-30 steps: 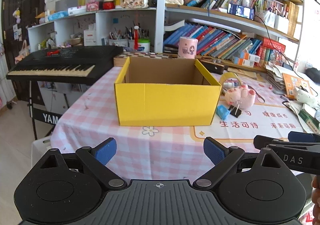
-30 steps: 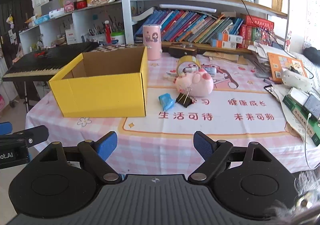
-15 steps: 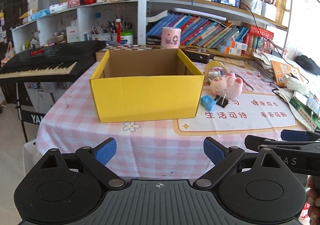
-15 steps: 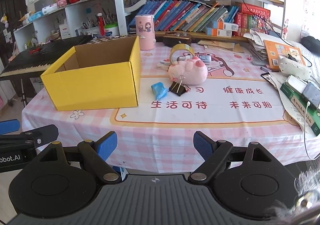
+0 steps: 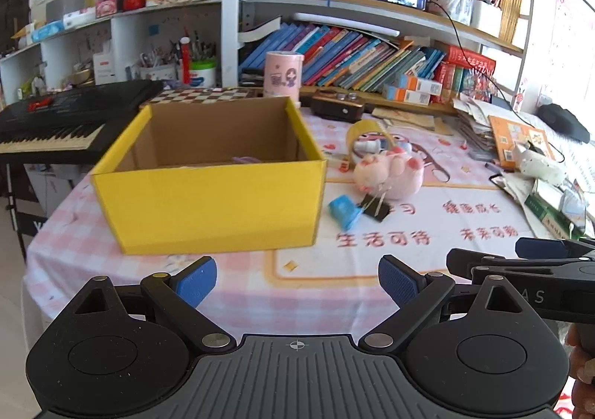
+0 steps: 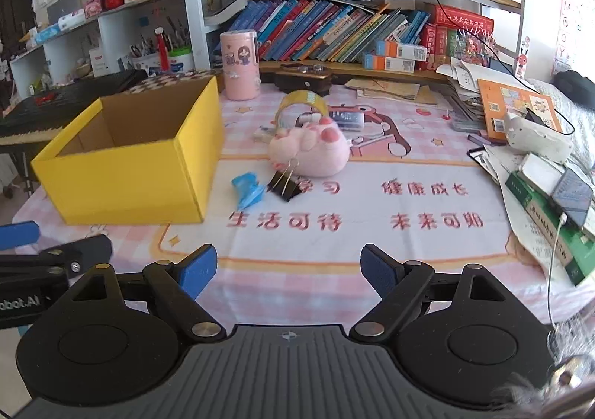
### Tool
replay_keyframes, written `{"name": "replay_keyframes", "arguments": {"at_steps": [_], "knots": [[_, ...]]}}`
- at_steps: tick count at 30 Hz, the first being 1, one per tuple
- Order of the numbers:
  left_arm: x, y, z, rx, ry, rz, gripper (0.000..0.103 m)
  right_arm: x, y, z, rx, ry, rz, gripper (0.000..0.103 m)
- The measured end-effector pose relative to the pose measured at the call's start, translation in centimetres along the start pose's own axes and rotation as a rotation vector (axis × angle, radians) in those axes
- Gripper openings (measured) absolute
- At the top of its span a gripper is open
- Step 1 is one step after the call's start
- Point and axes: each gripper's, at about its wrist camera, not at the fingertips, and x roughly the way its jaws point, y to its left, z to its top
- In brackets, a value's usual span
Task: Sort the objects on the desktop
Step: 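Withdraw both tools from the box back toward the table objects, then grasp the blue plastic bag with the left gripper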
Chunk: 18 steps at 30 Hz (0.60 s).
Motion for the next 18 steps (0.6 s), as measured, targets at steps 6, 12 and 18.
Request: {"name": "replay_keyframes", "arguments": {"at_steps": [6, 12, 18], "knots": [[2.3, -3.1, 1.2, 0.009, 0.001, -0.025, 0.096, 1.7, -3.2, 1.6, 0.000, 0.020, 0.001, 0.084], [5.0, -5.6, 2.5, 0.018, 0.010, -0.035, 0.096, 3.6, -6.3, 3.0, 0.007, 0.031, 0.008, 0.081], [8.0, -8.0, 3.4, 0.048, 0.043, -0.011, 0.092, 5.4, -9.1, 4.4, 0.031, 0.034, 0.000, 0.077]]}}
